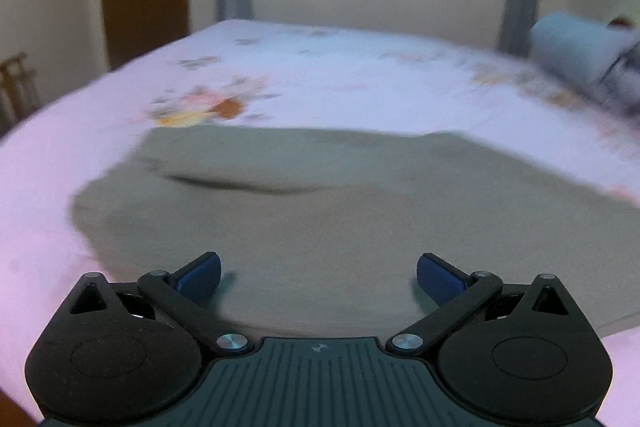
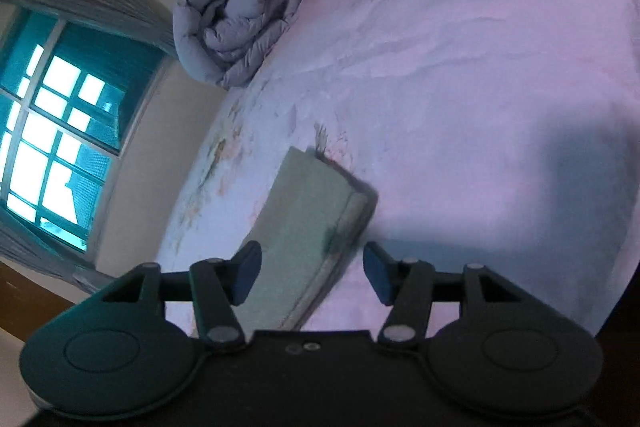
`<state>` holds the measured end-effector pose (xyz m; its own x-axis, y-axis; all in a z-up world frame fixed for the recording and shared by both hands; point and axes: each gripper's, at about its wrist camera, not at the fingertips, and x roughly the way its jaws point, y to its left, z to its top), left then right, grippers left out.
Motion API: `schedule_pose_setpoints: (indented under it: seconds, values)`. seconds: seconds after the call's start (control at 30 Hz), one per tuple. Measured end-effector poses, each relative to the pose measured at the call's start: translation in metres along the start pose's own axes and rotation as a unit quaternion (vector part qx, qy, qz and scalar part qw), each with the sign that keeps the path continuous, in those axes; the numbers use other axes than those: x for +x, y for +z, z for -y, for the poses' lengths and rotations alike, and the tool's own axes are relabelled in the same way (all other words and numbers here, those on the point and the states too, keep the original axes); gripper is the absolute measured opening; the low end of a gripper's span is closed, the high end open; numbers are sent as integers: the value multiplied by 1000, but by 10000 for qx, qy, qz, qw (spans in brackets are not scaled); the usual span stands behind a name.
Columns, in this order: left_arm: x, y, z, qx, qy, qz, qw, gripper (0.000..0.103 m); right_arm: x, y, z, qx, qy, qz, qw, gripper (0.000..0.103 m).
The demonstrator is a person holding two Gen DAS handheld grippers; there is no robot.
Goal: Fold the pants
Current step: 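Grasp the folded edge with the right gripper and smooth it flat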
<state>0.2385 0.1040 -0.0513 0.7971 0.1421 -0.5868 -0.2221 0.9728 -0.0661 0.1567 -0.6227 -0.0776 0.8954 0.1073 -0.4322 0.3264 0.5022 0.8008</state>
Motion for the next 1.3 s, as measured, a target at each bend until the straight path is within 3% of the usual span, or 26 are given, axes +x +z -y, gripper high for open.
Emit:
schedule_pose_setpoints:
  seconds: [0.1,0.23,0.33,0.47,0.6,0.7,0.93,1.03,1.3]
  values:
    - [-8,-5,41,81,-517,151,9985,103,3,-1,13,109,-8,37,9999,54]
    - [-2,-20,124,770,-898,91,9929,103,3,-6,17,163,-42,8,9999,50]
    - [13,-35,178,1240,-749,-239,9892,103,4,-12,19,187,20,-29,9998,43]
    - [7,-50,219,1234,-661,-41,9901,103,7,-18,21,137,17,7,9999,35]
    - [2,-58,233,1311,-713,40,9888,103,6,-21,32,298,144,189,9993,17]
    - [-4,-64,237,1254,-665,84,9898,103,10,-20,44,593,295,246,9975,12]
    - [2,-65,240,1283,-618,78,9898,103,22,-17,50,878,667,357,9933,15]
    - [3,-66,240,1283,-634,89,9897,103,18,-17,49,1014,808,480,9904,21]
    - [1,-65,243,1244,-568,110,9905,103,30,-17,48,898,591,415,9933,19]
